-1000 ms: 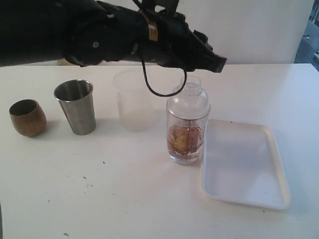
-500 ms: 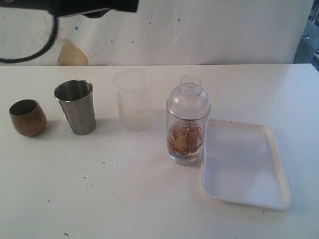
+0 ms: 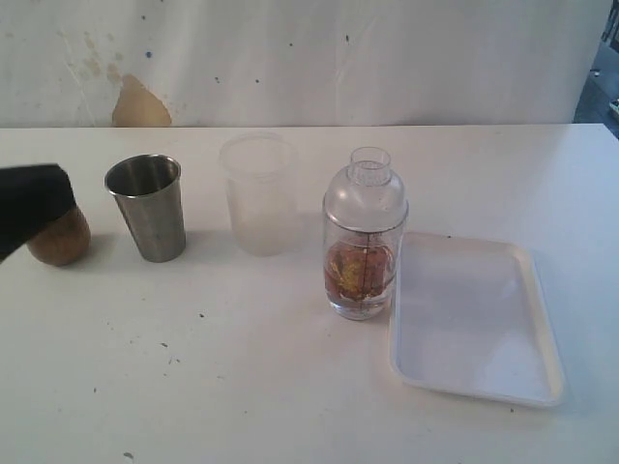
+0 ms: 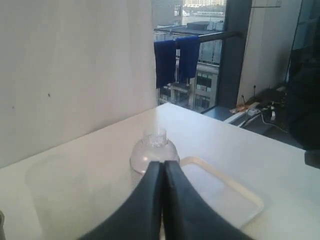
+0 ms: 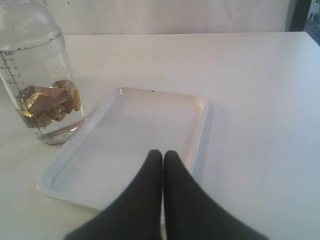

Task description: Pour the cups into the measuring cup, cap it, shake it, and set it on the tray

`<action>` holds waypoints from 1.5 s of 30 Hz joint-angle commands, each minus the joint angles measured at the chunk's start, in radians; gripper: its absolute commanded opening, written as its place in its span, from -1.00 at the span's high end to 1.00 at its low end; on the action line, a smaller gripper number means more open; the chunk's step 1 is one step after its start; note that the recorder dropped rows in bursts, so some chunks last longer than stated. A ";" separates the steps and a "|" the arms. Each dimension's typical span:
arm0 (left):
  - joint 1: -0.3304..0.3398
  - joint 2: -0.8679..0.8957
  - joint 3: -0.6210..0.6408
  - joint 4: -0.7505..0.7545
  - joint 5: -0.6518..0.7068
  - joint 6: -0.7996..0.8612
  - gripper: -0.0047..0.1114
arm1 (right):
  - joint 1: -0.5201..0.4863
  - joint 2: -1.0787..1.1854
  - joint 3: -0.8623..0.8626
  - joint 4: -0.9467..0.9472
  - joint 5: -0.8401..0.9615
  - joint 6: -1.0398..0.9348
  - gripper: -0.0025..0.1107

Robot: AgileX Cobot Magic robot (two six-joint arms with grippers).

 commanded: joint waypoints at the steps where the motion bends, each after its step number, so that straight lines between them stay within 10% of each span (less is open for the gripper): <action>1: -0.006 -0.012 0.044 -0.008 0.019 -0.004 0.92 | -0.002 -0.004 0.005 0.000 -0.001 0.005 0.96; 12: 0.008 -0.018 0.045 -0.032 0.071 0.039 0.92 | -0.002 -0.004 0.005 0.000 -0.001 0.005 0.96; 30: 0.766 -0.304 0.351 -0.196 0.129 0.186 0.92 | -0.002 -0.004 0.005 0.000 -0.001 0.005 0.96; 45: 0.896 -0.574 0.475 -0.280 0.188 0.278 0.92 | -0.002 -0.004 0.005 0.000 -0.001 0.005 0.96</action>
